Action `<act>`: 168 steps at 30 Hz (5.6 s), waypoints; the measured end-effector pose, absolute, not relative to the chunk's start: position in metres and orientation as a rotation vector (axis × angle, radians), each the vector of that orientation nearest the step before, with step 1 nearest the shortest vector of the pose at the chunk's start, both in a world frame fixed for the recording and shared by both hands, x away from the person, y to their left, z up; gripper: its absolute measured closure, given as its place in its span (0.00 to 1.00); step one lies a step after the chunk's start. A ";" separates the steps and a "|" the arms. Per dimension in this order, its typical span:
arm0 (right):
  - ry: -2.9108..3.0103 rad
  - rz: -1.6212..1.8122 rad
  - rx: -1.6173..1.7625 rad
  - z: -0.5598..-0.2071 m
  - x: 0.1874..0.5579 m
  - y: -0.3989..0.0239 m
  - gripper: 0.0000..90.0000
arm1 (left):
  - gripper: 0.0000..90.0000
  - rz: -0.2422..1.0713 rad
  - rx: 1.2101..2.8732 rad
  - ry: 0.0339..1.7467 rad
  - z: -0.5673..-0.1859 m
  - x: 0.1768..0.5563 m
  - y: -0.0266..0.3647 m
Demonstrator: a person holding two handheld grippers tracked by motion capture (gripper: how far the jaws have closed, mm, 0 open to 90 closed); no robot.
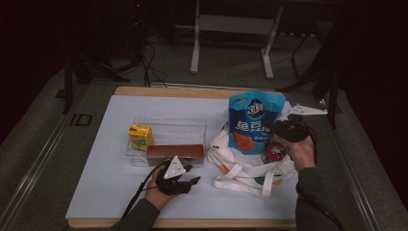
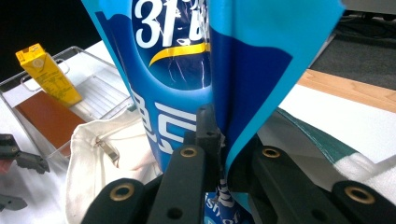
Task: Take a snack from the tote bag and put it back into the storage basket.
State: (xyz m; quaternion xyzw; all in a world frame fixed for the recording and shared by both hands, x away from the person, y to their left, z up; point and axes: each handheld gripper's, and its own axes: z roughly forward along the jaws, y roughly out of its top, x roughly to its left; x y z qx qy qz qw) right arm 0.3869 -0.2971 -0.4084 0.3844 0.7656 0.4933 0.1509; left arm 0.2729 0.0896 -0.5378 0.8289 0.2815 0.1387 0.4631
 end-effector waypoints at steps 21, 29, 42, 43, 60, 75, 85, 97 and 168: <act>2.220 1.403 1.109 -0.396 0.384 -0.290 0.97 | 0.51 0.327 2.031 0.698 -0.538 0.274 0.091; 2.217 1.419 1.095 -0.385 0.381 -0.289 0.97 | 0.51 0.329 2.034 0.694 -0.538 0.274 0.090; 2.207 1.445 1.092 -0.362 0.375 -0.286 0.97 | 0.51 0.321 2.032 0.694 -0.538 0.274 0.090; 2.202 1.453 1.095 -0.360 0.374 -0.287 0.97 | 0.51 0.321 2.032 0.694 -0.538 0.274 0.090; 2.156 1.537 1.082 -0.342 0.360 -0.286 0.98 | 0.51 0.319 2.033 0.694 -0.538 0.274 0.090; 2.188 1.571 1.022 -0.332 0.355 -0.265 0.98 | 0.51 0.322 2.035 0.691 -0.538 0.274 0.090; 2.194 1.609 0.994 -0.323 0.355 -0.250 0.98 | 0.51 0.330 2.042 0.681 -0.538 0.273 0.089; 2.206 1.640 0.959 -0.313 0.359 -0.226 0.98 | 0.51 0.334 2.048 0.676 -0.538 0.273 0.088; 2.264 1.658 1.001 -0.340 0.417 -0.071 0.98 | 0.51 0.331 2.055 0.667 -0.538 0.272 0.087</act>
